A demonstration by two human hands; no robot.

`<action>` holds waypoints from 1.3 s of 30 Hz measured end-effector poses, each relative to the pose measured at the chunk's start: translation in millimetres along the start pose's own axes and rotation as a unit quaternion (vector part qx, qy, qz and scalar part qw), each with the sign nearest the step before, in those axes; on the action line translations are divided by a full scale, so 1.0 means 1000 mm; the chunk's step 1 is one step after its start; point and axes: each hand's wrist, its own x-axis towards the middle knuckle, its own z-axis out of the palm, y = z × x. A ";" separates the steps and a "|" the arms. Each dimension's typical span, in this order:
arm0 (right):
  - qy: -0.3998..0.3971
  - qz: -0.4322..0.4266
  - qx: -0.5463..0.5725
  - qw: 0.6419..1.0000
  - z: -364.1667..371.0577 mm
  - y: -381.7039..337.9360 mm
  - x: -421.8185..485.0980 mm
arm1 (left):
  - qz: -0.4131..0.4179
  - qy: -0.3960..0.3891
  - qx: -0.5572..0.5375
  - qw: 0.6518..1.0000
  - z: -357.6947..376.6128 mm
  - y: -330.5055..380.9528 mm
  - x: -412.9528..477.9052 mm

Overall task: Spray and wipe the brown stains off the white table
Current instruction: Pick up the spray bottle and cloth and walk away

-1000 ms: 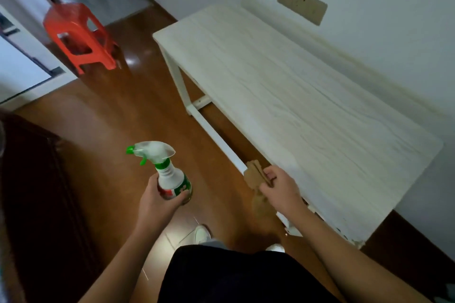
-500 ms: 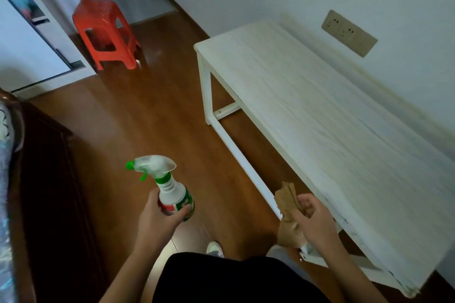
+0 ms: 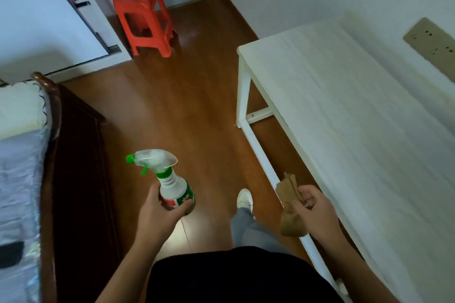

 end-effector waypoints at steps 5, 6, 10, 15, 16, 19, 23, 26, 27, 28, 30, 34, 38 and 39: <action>-0.117 -0.137 -0.083 0.980 0.034 -0.099 0.065 | -0.048 0.095 -0.017 0.994 -0.029 0.014 0.036; -0.142 -0.165 -0.094 0.971 0.044 -0.120 0.077 | -0.058 0.113 -0.025 0.992 -0.035 0.016 0.042; -0.211 -0.247 -0.121 0.938 0.089 -0.204 0.113 | -0.104 0.176 -0.049 0.978 -0.057 0.020 0.063; -0.257 -0.274 -0.126 0.918 0.141 -0.281 0.143 | -0.130 0.210 -0.050 0.968 -0.082 0.024 0.108; -0.263 -0.273 -0.129 0.916 0.150 -0.293 0.152 | -0.131 0.214 -0.046 0.967 -0.089 0.024 0.125; -0.265 -0.256 -0.135 0.920 0.166 -0.317 0.176 | -0.134 0.211 -0.039 0.967 -0.103 0.030 0.171; -0.216 -0.221 -0.133 0.942 0.177 -0.353 0.218 | -0.132 0.183 -0.044 0.973 -0.122 0.047 0.256; -0.170 -0.207 -0.119 0.956 0.179 -0.383 0.248 | -0.094 0.162 -0.053 0.981 -0.136 0.071 0.321; -0.155 -0.205 -0.111 0.960 0.179 -0.393 0.257 | -0.080 0.150 -0.050 0.984 -0.141 0.081 0.342; -0.141 -0.205 -0.104 0.963 0.178 -0.404 0.266 | -0.066 0.136 -0.044 0.987 -0.146 0.092 0.362; -0.122 -0.202 -0.103 0.966 0.178 -0.425 0.285 | -0.041 0.117 -0.029 0.992 -0.155 0.114 0.403; -0.111 -0.189 -0.107 0.970 0.186 -0.462 0.336 | -0.022 0.109 -0.019 0.994 -0.166 0.151 0.479; -0.140 -0.187 -0.122 0.965 0.204 -0.507 0.403 | -0.037 0.120 -0.026 0.992 -0.168 0.177 0.542; -0.149 -0.191 -0.126 0.962 0.210 -0.522 0.419 | -0.043 0.129 -0.026 0.990 -0.170 0.183 0.555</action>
